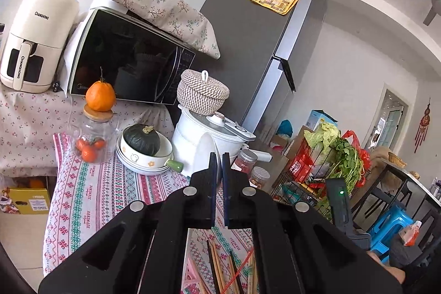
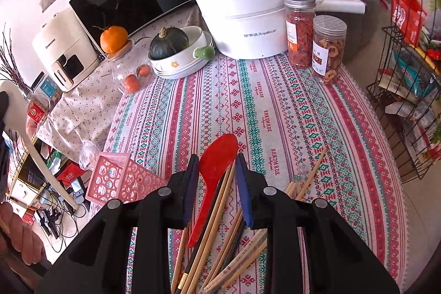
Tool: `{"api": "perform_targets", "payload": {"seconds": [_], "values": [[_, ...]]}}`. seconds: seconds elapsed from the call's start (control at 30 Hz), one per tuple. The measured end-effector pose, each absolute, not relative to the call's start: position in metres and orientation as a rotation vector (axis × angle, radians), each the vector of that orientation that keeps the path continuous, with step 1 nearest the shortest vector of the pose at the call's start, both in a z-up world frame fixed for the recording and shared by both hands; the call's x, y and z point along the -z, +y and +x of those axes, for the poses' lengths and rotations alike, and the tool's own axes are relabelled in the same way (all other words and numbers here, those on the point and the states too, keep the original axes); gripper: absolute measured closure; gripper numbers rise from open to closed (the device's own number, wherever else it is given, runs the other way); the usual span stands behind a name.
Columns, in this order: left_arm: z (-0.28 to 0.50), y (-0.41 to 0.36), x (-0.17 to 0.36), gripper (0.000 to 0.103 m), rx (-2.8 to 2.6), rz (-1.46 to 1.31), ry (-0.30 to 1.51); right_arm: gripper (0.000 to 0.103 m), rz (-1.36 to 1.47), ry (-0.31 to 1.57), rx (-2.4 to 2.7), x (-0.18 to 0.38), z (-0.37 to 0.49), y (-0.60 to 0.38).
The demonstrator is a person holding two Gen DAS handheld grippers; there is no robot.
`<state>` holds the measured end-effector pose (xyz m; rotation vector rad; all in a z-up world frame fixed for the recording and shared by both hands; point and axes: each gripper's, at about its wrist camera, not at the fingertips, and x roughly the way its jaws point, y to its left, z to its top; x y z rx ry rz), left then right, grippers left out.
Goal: Organize utensils
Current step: 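Lower the white spoon into the pink basket with the left tool while the right tool lifts the red spoon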
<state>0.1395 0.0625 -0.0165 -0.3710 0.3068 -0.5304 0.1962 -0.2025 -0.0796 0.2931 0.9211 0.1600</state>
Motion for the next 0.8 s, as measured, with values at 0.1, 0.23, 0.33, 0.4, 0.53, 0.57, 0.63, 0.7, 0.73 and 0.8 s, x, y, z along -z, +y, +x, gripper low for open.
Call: {"api": "perform_targets", "payload": {"seconds": [0.1, 0.23, 0.33, 0.4, 0.53, 0.57, 0.63, 0.7, 0.73, 0.8], "values": [[0.149, 0.058, 0.033, 0.1, 0.519, -0.36, 0.307, 0.095, 0.291, 0.901, -0.162, 0.074, 0.193, -0.209], [0.159, 0.055, 0.045, 0.1, 0.512, -0.324, 0.314, 0.095, 0.275, 0.904, -0.183, 0.075, 0.193, -0.206], [0.163, 0.052, 0.049, 0.1, 0.507, -0.302, 0.324, 0.095, 0.301, 0.924, -0.188, 0.079, 0.195, -0.208], [0.162, 0.054, 0.046, 0.1, 0.517, -0.322, 0.319, 0.091, 0.338, 0.944, -0.182, 0.083, 0.199, -0.216], [0.159, 0.054, 0.035, 0.1, 0.529, -0.318, 0.295, 0.063, 0.377, 1.002, -0.138, 0.099, 0.211, -0.231], [0.159, 0.054, 0.033, 0.1, 0.531, -0.321, 0.29, 0.06, 0.373, 1.024, -0.124, 0.106, 0.217, -0.233], [0.158, 0.055, 0.03, 0.1, 0.531, -0.328, 0.278, 0.059, 0.391, 1.091, -0.087, 0.126, 0.231, -0.238], [0.158, 0.055, 0.029, 0.1, 0.533, -0.332, 0.271, 0.059, 0.417, 1.157, -0.04, 0.149, 0.244, -0.242], [0.158, 0.055, 0.029, 0.1, 0.535, -0.336, 0.268, 0.059, 0.416, 1.177, -0.019, 0.159, 0.249, -0.242], [0.159, 0.056, 0.031, 0.1, 0.534, -0.337, 0.264, 0.059, 0.384, 1.207, 0.029, 0.173, 0.259, -0.241]]}}
